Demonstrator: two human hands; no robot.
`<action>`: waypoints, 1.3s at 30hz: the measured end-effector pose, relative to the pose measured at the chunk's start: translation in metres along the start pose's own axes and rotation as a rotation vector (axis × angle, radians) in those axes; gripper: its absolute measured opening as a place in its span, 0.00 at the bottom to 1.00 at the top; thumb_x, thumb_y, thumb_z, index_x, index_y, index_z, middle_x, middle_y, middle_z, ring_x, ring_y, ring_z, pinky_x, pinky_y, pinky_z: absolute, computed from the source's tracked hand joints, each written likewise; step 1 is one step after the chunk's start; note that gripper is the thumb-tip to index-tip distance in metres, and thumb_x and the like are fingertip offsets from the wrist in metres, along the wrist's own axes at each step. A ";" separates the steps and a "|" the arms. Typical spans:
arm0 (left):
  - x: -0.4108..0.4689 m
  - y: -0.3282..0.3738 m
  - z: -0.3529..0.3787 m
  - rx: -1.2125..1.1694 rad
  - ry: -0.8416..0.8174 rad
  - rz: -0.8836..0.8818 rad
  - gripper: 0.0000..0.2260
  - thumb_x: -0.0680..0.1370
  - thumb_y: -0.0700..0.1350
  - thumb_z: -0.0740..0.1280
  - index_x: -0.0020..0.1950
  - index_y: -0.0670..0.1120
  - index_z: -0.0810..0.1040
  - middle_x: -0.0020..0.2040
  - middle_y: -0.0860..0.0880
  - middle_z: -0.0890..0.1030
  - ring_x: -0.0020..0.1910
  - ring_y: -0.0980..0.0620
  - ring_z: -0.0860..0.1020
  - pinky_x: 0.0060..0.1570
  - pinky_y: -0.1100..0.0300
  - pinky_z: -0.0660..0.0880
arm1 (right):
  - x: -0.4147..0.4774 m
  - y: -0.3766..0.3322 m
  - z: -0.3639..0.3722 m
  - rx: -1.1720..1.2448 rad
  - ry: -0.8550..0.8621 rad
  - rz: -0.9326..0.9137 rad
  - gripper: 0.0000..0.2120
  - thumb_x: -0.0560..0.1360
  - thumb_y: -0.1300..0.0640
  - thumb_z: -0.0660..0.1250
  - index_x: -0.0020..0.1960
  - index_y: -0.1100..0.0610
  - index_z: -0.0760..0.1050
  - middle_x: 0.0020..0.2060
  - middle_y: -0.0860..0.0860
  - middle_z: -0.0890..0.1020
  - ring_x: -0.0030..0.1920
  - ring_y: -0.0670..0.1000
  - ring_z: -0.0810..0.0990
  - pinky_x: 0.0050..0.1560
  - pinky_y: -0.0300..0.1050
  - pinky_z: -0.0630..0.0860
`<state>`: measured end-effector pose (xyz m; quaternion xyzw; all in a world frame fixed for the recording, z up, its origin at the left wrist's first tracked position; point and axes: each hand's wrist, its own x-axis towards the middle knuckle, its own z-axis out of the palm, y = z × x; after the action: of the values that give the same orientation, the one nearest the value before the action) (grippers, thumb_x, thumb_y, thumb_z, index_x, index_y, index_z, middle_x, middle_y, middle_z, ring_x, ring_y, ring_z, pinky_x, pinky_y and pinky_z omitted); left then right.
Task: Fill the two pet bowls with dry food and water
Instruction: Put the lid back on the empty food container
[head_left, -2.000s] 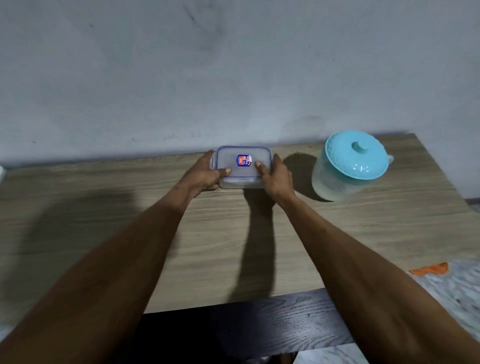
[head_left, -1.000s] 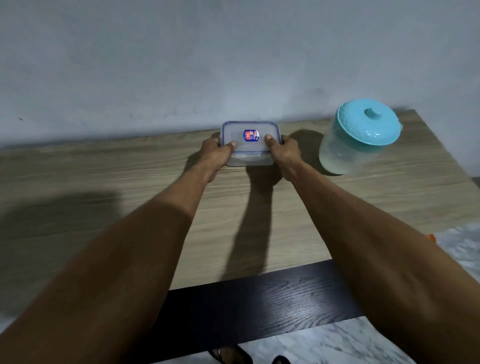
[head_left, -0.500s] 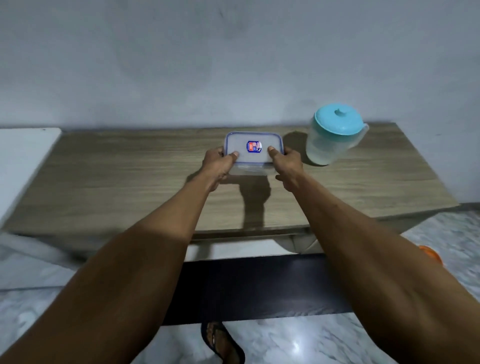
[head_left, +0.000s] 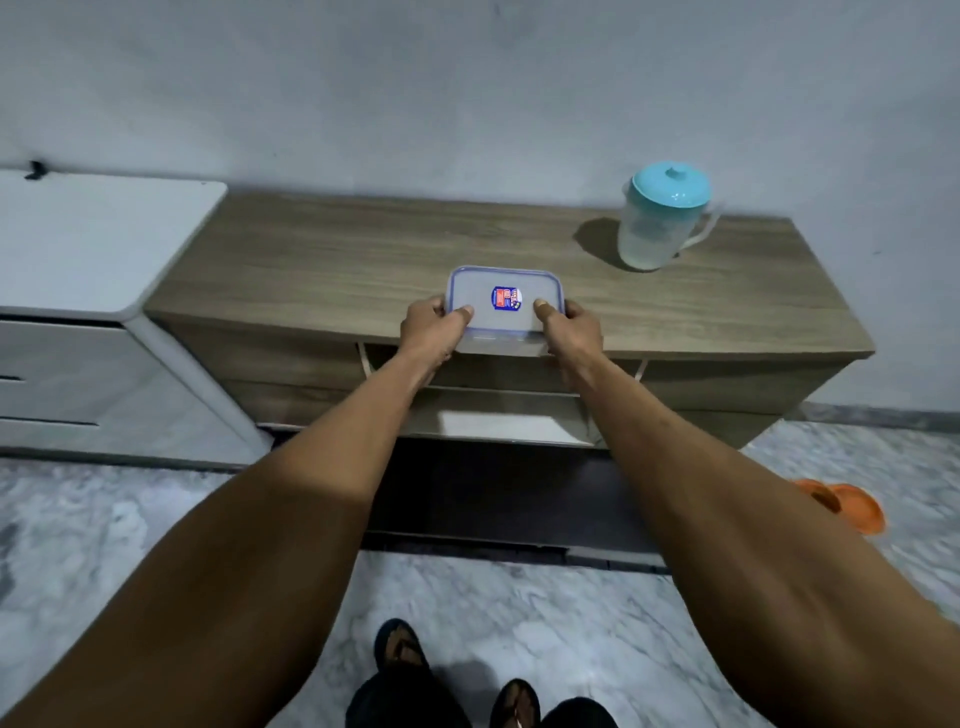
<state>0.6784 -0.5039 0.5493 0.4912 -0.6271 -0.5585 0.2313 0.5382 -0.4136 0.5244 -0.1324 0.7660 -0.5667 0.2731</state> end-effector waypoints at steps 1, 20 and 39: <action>-0.007 -0.008 -0.003 -0.006 0.008 -0.011 0.11 0.79 0.47 0.67 0.59 0.47 0.81 0.53 0.47 0.84 0.46 0.52 0.79 0.45 0.60 0.77 | -0.009 0.007 0.002 -0.008 -0.003 0.009 0.18 0.74 0.48 0.69 0.60 0.56 0.80 0.52 0.54 0.85 0.53 0.57 0.83 0.59 0.59 0.80; 0.070 -0.219 -0.030 -0.016 0.028 -0.133 0.18 0.75 0.45 0.70 0.64 0.46 0.73 0.55 0.47 0.82 0.50 0.49 0.82 0.53 0.51 0.81 | 0.018 0.184 0.139 0.001 -0.015 0.078 0.05 0.74 0.48 0.70 0.46 0.48 0.76 0.46 0.51 0.83 0.51 0.56 0.82 0.58 0.60 0.80; 0.214 -0.270 0.001 0.186 0.180 0.066 0.15 0.81 0.45 0.63 0.62 0.36 0.74 0.59 0.39 0.78 0.57 0.44 0.76 0.50 0.61 0.67 | 0.142 0.227 0.210 -0.098 0.030 -0.067 0.22 0.80 0.49 0.64 0.70 0.58 0.72 0.68 0.57 0.76 0.68 0.59 0.73 0.65 0.41 0.67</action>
<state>0.6861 -0.6622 0.2434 0.5379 -0.6687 -0.4437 0.2581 0.5662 -0.5804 0.2294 -0.1627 0.7920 -0.5391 0.2359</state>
